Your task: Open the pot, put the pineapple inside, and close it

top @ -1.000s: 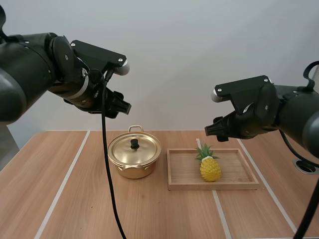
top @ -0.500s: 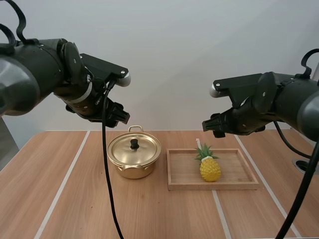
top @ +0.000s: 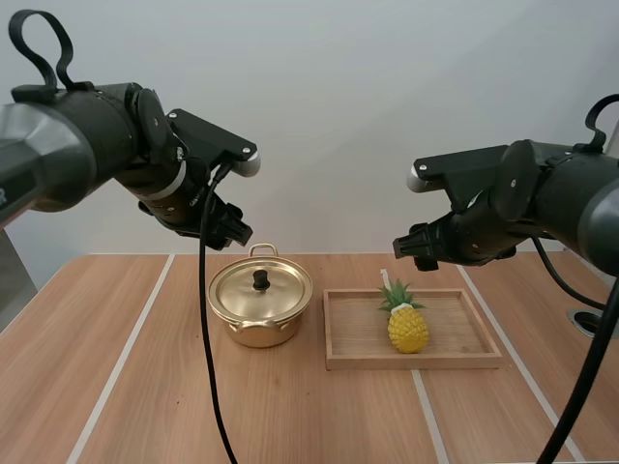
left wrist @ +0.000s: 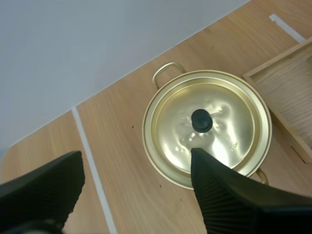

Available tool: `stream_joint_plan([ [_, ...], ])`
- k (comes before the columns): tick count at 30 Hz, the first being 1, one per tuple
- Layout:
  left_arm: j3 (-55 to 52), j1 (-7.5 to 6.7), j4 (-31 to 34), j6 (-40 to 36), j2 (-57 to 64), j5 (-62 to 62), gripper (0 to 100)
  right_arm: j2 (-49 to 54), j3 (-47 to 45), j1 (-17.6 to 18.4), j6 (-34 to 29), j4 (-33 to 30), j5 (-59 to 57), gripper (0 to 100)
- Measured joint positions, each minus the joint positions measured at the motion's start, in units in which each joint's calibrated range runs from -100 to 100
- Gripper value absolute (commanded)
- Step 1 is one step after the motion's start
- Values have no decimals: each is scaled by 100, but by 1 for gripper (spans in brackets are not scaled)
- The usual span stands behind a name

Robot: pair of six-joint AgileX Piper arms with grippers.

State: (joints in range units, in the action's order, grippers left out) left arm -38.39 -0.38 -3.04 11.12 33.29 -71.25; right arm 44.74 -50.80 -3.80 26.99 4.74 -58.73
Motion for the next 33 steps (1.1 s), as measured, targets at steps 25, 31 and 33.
stream_joint_plan([
  [25, 2514, 0, -1910, 2224, -3722, -2714, 100, 0, 0, 0, 0, -175, -307, 100],
  [31, 2573, 0, -1492, 2182, -4209, -2797, 100, 0, 0, 0, 0, -175, -307, 100],
  [33, 2573, 0, -1316, 2170, -4302, -2797, 100, 0, 0, 0, 0, -175, -307, 100],
])
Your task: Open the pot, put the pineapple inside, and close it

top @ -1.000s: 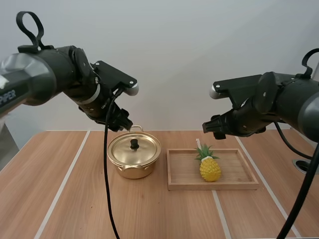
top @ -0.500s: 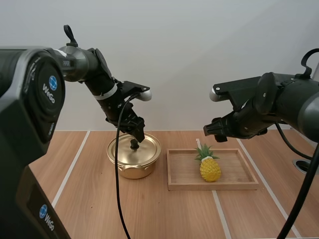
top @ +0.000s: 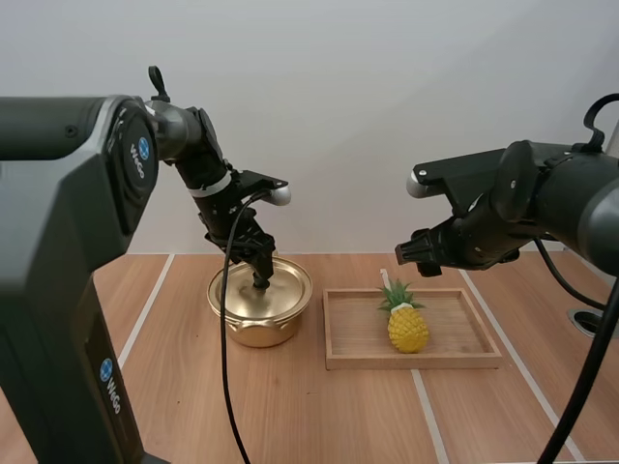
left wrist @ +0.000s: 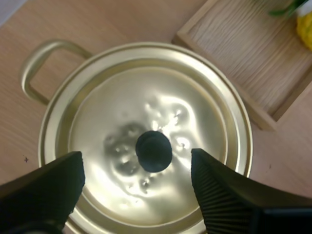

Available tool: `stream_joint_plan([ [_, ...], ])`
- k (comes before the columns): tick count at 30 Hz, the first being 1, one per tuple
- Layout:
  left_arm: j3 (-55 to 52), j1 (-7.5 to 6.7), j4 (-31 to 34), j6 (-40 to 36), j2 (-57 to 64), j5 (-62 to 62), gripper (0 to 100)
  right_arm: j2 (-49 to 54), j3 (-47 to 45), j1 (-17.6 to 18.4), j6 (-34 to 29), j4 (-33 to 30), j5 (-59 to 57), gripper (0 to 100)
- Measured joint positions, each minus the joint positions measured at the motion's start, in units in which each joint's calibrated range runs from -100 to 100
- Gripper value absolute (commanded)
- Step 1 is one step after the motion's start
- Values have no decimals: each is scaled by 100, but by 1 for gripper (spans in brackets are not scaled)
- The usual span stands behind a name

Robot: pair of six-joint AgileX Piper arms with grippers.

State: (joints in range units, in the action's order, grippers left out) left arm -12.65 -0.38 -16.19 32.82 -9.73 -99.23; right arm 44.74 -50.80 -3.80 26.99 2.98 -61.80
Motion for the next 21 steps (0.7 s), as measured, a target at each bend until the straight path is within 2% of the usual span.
stream_joint_plan([
  [10, 0, 0, 71, 10, -110, -48, 100, 0, 0, 0, 0, 0, 0, 100],
  [21, 0, 0, -98, 366, -358, -48, 100, 0, 0, 0, 0, 0, 0, 100],
])
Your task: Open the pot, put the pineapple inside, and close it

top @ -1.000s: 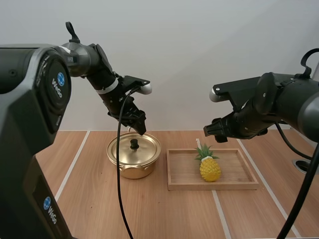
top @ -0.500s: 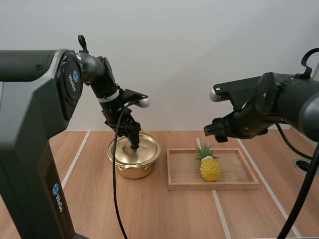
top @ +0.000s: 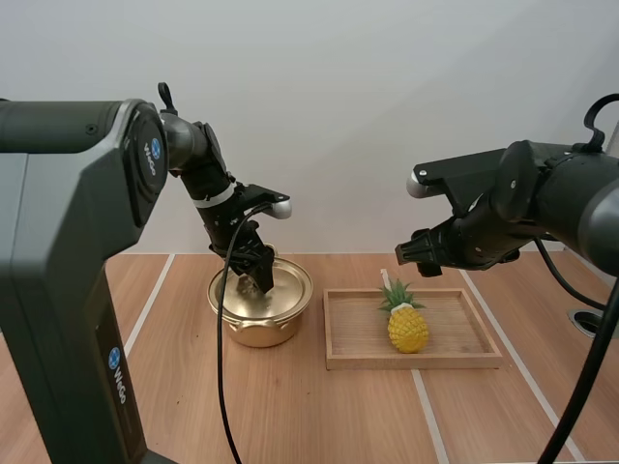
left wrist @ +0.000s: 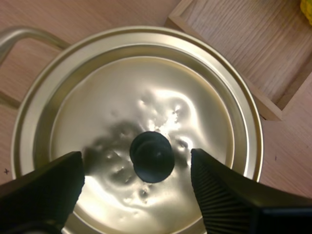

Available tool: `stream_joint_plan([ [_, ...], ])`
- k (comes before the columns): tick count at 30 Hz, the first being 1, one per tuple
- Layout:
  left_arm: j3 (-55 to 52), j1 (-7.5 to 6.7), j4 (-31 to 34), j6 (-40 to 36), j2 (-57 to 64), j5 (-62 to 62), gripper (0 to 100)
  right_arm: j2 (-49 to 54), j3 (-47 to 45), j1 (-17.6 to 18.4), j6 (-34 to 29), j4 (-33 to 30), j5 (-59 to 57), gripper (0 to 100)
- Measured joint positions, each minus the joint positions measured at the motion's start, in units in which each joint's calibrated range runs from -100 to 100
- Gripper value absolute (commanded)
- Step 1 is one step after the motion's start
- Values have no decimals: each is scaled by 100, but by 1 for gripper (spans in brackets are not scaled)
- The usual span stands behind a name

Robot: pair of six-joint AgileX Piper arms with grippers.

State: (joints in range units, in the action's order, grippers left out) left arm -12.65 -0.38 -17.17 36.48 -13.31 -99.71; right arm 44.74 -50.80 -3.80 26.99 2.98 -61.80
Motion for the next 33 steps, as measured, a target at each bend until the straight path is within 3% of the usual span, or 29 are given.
stream_joint_plan([
  [9, 0, 0, -37, 154, -11, 0, 100, 0, 0, 0, 0, 0, 0, 100],
  [11, 0, 0, -41, 154, -11, 0, 60, 0, 0, 0, 0, 0, 0, 100],
  [13, 0, 0, -41, 164, -11, 0, 0, 0, 0, 0, 0, 0, 0, 100],
  [25, 18, 0, -508, 197, -11, -29, 0, 0, 0, 0, 0, 0, 0, 100],
  [33, 798, 0, -835, 221, 474, -29, 0, 0, 0, 0, 0, -24, 0, 100],
])
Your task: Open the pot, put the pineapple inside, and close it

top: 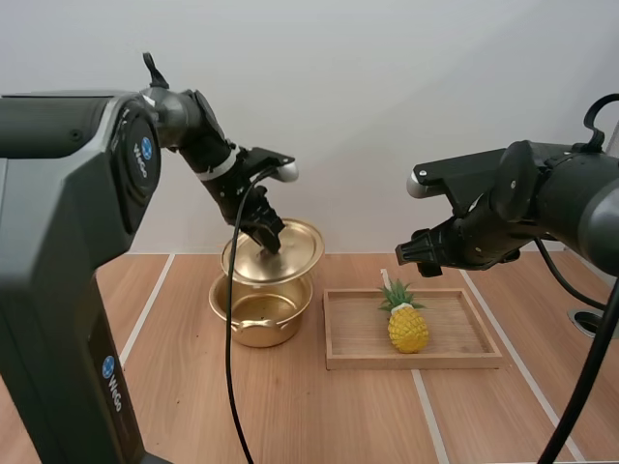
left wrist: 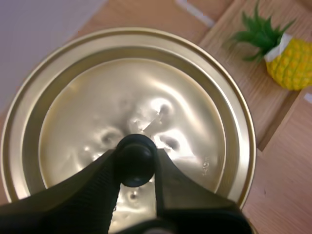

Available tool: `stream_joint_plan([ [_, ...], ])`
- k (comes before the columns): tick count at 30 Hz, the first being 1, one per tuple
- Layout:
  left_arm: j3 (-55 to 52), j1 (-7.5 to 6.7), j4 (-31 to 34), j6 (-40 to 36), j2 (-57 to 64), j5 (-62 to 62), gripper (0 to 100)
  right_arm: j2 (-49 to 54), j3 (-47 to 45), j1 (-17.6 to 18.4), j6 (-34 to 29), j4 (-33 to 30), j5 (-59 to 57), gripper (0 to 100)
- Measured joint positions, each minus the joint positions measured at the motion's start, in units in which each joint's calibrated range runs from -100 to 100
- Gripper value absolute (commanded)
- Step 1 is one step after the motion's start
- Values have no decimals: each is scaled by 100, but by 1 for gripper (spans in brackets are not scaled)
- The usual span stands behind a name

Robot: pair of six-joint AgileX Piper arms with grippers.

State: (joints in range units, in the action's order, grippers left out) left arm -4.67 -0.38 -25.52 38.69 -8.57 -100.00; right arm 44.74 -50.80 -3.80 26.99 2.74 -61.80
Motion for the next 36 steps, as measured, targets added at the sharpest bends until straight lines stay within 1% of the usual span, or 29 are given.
stream_joint_plan([
  [3, 594, 0, -177, 0, 349, 0, 0, 0, 0, 0, 0, -23, 0, 100],
  [7, 1534, 0, -227, -114, 904, 18, 0, 0, 0, 0, 0, -51, 0, 100],
  [9, 1958, 0, -239, -229, 1238, 445, 0, 0, 0, 0, 0, -60, 0, 100],
  [15, 3044, 0, -357, -576, 2227, 2968, 0, 0, 0, 0, 0, -60, 0, 100],
  [23, 3585, 0, -968, -597, 3395, 7574, 0, 0, 0, 0, 0, -60, 21, 100],
  [24, 3616, 0, -1010, -597, 3435, 7901, 0, 0, 0, 0, 0, -60, 52, 100],
  [26, 3668, 0, -1078, -599, 3494, 8105, 0, 0, 0, 0, 0, -60, 65, 100],
  [27, 3779, 0, -1202, -609, 3603, 8812, 0, 0, 0, 0, 0, -60, 134, 100],
  [28, 3877, 0, -1275, -637, 3657, 9151, 0, 0, 0, 0, 0, -60, 172, 100],
  [29, 4086, 0, -1385, -747, 3723, 9742, 0, 0, 0, 0, 0, -60, 194, 100],
  [30, 4217, 0, -1435, -822, 3743, 10000, 0, 0, 0, 0, 0, -60, 194, 100],
  [33, 4575, 0, -1508, -955, 3783, 10263, 0, 0, 0, 0, 0, -60, 194, 100],
  [36, 4605, 0, -1510, -1009, 3783, 10263, 0, 0, 0, 0, 0, -60, 329, 100],
])
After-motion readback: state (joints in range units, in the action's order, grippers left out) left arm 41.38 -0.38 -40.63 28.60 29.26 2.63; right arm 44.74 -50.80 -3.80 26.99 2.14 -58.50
